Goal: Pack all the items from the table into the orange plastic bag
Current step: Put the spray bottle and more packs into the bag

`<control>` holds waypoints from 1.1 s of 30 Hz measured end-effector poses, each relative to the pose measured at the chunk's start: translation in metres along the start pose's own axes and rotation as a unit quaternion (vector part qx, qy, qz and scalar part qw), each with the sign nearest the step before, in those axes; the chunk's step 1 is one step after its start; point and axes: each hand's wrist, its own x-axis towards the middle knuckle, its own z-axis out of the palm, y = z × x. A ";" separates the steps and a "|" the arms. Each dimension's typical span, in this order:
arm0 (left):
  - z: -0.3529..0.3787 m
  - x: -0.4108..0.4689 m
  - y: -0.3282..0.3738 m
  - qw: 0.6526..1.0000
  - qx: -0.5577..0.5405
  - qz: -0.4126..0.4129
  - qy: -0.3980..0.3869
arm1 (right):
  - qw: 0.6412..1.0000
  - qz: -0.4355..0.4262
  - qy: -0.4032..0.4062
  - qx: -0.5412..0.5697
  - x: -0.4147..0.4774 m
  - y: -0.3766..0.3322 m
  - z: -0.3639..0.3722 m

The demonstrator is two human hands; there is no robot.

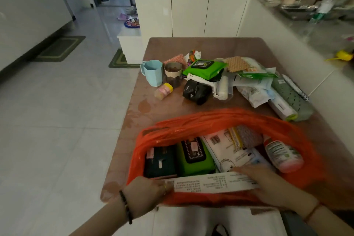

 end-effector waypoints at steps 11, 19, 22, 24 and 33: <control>-0.033 0.015 -0.049 0.995 -0.073 0.046 0.048 | 0.982 0.055 0.061 0.167 0.015 -0.070 -0.053; -0.129 0.100 -0.065 0.809 -0.489 -0.023 0.325 | 0.828 0.079 0.284 0.477 0.119 -0.063 -0.169; -0.159 0.158 -0.072 0.680 -0.660 -0.111 0.298 | 0.845 0.116 0.282 0.439 0.174 -0.053 -0.201; -0.171 0.192 -0.078 0.610 -0.731 -0.152 0.265 | 0.878 0.103 0.297 0.360 0.209 -0.045 -0.217; -0.181 0.286 -0.091 0.395 -0.877 -0.168 0.219 | 0.962 0.129 0.238 -0.046 0.312 -0.011 -0.250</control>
